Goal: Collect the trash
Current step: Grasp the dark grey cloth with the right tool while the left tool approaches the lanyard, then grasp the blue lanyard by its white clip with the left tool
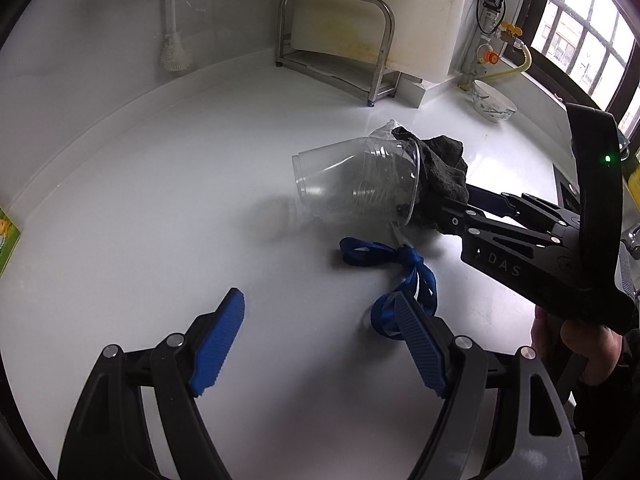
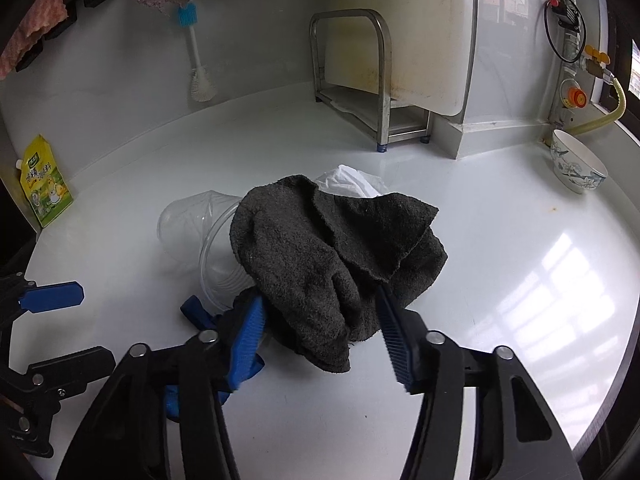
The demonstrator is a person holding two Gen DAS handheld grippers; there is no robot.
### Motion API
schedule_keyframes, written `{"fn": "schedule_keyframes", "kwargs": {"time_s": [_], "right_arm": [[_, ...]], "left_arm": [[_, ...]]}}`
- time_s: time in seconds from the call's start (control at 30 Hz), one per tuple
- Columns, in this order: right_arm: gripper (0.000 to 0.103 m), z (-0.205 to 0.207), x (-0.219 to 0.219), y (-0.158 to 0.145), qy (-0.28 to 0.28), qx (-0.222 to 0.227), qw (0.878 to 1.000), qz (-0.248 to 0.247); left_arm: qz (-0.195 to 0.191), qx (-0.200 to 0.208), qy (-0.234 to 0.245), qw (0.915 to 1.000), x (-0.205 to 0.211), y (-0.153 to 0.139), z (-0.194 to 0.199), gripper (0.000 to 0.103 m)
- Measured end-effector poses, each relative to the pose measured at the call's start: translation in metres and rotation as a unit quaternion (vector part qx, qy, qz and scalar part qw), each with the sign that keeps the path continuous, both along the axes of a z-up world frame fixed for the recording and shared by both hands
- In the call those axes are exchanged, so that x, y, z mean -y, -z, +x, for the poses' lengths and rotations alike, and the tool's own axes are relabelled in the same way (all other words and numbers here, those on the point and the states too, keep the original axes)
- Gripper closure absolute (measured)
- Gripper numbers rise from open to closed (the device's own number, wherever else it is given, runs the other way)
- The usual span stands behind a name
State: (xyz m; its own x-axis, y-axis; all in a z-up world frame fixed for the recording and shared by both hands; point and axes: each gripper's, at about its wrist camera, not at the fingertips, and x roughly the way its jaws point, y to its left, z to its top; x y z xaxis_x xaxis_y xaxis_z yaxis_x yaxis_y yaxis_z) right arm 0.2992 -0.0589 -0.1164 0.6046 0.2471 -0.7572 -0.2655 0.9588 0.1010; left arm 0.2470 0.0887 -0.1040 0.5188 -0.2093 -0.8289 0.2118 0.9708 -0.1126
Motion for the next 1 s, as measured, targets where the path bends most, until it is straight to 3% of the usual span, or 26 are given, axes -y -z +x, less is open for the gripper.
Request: {"fn": "schedule_keyframes", "kwargs": {"time_s": [0.17, 0.43, 0.87, 1.0], "right_arm": [[0.080, -0.006, 0.012, -0.005, 0.020, -0.002, 0.999, 0.035], [0.089, -0.025, 0.039, -0.015, 0.076, 0.004, 0.995, 0.067], [0.091, -0.068, 0.084, -0.018, 0.157, 0.007, 0.985, 0.078], [0.091, -0.083, 0.090, -0.017, 0.169, 0.006, 0.982, 0.079]], "left_arm": [[-0.003, -0.001, 0.003, 1.0000, 0.003, 0.001, 0.002, 0.027], [-0.009, -0.004, 0.013, 0.9999, 0.015, 0.008, 0.002, 0.027], [-0.004, 0.003, 0.032, 0.9995, 0.051, 0.019, 0.009, 0.025], [0.014, 0.012, 0.029, 0.9994, 0.064, 0.025, 0.017, 0.025]]}}
